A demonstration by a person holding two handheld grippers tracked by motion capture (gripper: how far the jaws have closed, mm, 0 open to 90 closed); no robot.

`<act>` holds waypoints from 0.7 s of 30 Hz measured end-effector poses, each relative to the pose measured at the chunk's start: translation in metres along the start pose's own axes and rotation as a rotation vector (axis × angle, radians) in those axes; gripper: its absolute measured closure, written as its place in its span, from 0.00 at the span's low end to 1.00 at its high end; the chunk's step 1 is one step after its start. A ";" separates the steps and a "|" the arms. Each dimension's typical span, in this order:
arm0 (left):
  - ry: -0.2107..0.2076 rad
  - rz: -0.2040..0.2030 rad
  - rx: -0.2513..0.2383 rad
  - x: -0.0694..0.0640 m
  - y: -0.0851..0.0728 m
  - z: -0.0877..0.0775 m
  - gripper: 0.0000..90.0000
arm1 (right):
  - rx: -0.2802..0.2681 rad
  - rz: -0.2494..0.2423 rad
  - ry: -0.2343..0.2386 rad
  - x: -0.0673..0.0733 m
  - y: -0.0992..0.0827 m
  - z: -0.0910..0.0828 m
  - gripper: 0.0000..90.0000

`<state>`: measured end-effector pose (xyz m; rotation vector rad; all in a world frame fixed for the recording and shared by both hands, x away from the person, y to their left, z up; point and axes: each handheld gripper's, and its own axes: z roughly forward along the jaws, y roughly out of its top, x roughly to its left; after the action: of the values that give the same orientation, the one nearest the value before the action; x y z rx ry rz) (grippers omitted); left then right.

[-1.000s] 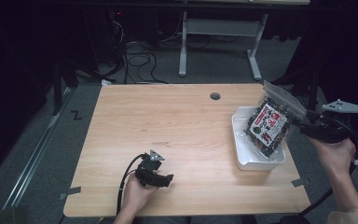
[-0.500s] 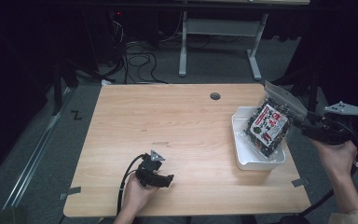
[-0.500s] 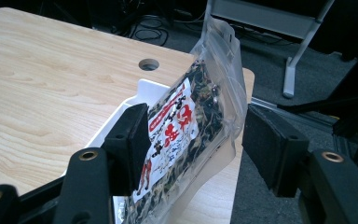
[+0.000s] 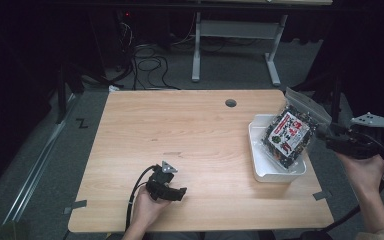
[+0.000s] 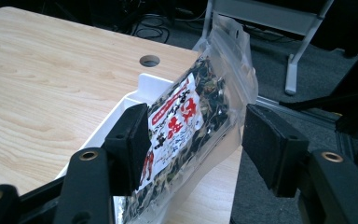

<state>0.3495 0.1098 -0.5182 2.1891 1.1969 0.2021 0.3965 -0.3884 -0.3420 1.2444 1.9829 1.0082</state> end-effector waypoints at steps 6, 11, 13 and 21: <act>0.000 -0.001 -0.002 0.000 0.000 0.000 0.29 | -0.008 0.006 0.003 0.002 -0.004 -0.001 0.47; 0.000 0.003 -0.002 0.000 0.000 -0.001 0.29 | -0.020 0.009 0.022 0.007 -0.009 -0.006 0.48; -0.002 0.005 -0.003 -0.001 0.000 -0.001 0.29 | -0.026 0.004 0.035 0.011 -0.011 -0.008 0.48; -0.003 0.008 -0.008 -0.002 0.000 -0.001 0.29 | -0.041 -0.002 0.122 0.037 -0.025 -0.010 0.49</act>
<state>0.3479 0.1082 -0.5165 2.1869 1.1838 0.2064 0.3622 -0.3641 -0.3610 1.1844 2.0440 1.1429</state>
